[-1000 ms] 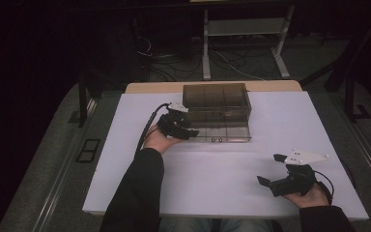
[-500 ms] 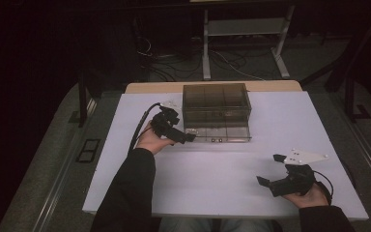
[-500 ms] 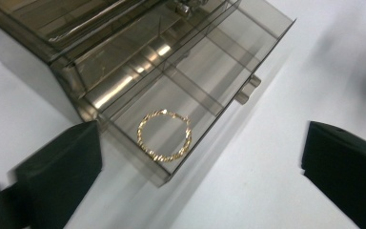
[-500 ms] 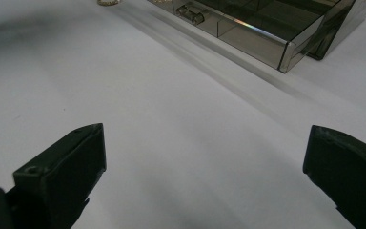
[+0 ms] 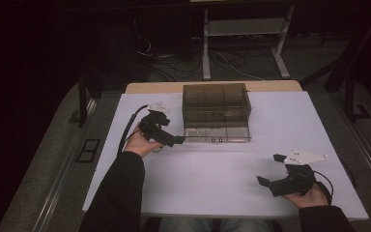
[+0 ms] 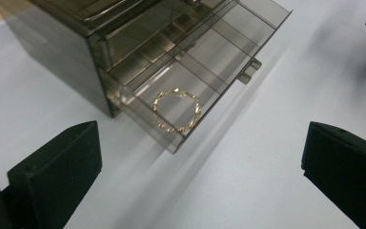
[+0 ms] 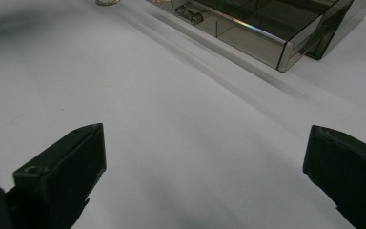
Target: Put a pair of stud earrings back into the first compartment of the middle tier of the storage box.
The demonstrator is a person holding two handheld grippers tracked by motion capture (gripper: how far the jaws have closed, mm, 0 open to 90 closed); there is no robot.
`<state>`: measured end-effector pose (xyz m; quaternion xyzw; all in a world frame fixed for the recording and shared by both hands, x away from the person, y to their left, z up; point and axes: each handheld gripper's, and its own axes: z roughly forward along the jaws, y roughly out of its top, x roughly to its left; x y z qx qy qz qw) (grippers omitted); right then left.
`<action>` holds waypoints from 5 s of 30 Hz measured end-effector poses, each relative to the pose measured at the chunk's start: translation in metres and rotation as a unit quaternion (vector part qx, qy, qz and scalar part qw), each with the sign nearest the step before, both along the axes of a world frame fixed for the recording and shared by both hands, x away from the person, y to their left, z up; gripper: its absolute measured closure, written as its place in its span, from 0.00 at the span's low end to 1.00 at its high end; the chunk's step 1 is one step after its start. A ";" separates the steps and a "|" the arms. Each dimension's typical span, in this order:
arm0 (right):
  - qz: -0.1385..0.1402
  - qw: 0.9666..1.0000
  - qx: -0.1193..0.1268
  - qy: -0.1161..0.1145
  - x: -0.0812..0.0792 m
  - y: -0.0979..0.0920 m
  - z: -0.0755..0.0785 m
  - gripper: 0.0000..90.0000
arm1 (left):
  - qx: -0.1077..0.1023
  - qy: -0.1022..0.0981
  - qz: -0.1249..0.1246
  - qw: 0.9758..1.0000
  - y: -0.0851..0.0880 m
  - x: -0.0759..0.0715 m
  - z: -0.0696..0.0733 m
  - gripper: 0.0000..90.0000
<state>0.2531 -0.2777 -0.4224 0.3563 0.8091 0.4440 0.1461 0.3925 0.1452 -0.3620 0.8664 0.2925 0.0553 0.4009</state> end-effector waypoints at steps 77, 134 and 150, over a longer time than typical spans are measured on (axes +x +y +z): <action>0.002 1.000 -0.008 0.004 0.000 0.001 -0.001 0.00 | 0.118 0.019 0.022 0.993 0.047 -0.006 -0.062 0.23; 0.001 1.000 -0.013 0.001 0.000 0.002 -0.001 0.00 | 0.075 0.051 0.017 0.996 0.058 0.003 -0.074 0.96; -0.002 1.000 -0.011 -0.001 0.000 0.000 -0.001 0.00 | 0.035 0.037 0.029 0.998 0.059 0.002 -0.066 0.96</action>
